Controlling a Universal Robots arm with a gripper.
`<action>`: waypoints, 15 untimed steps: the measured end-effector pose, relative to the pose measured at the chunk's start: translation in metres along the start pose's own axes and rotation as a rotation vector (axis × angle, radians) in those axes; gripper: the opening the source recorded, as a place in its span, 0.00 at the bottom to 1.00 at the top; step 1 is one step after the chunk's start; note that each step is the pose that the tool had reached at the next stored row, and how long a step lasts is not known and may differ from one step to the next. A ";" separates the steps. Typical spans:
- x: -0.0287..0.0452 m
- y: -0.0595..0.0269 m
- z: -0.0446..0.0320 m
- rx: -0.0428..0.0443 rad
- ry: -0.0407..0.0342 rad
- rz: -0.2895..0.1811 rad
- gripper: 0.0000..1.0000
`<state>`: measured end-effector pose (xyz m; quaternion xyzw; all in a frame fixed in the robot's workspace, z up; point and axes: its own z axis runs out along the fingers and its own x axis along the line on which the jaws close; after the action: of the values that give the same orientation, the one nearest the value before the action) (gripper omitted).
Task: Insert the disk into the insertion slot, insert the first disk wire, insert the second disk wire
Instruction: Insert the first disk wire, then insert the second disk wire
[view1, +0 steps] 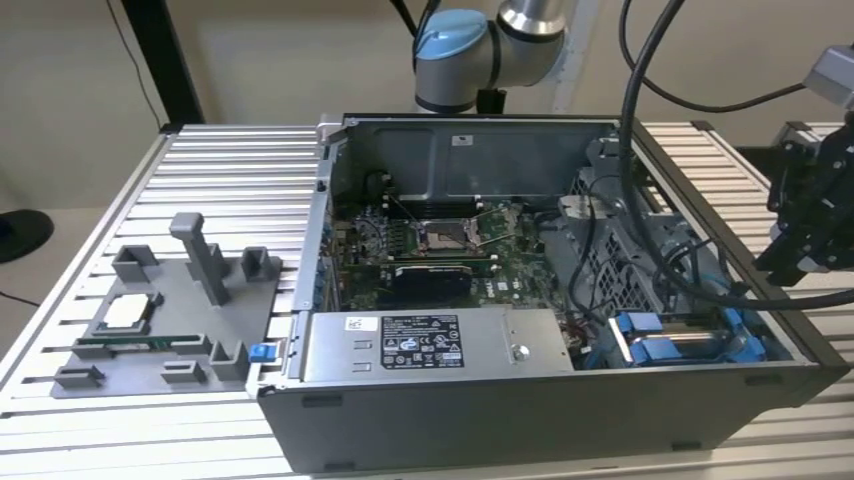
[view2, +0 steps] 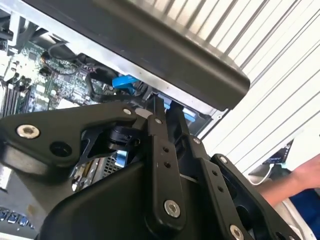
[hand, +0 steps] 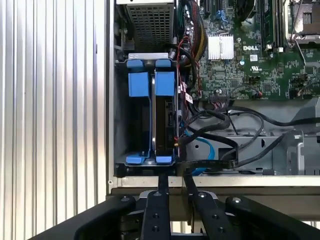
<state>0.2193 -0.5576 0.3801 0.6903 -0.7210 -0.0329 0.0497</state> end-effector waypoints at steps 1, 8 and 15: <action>0.0000 -0.0002 0.0002 -0.0002 0.0000 0.000 0.00; -0.0001 -0.0013 0.0044 -0.0103 0.0006 0.000 1.00; -0.0002 -0.0020 0.0108 -0.0379 0.0010 0.005 1.00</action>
<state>0.2200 -0.5576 0.3691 0.6875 -0.7220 -0.0461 0.0632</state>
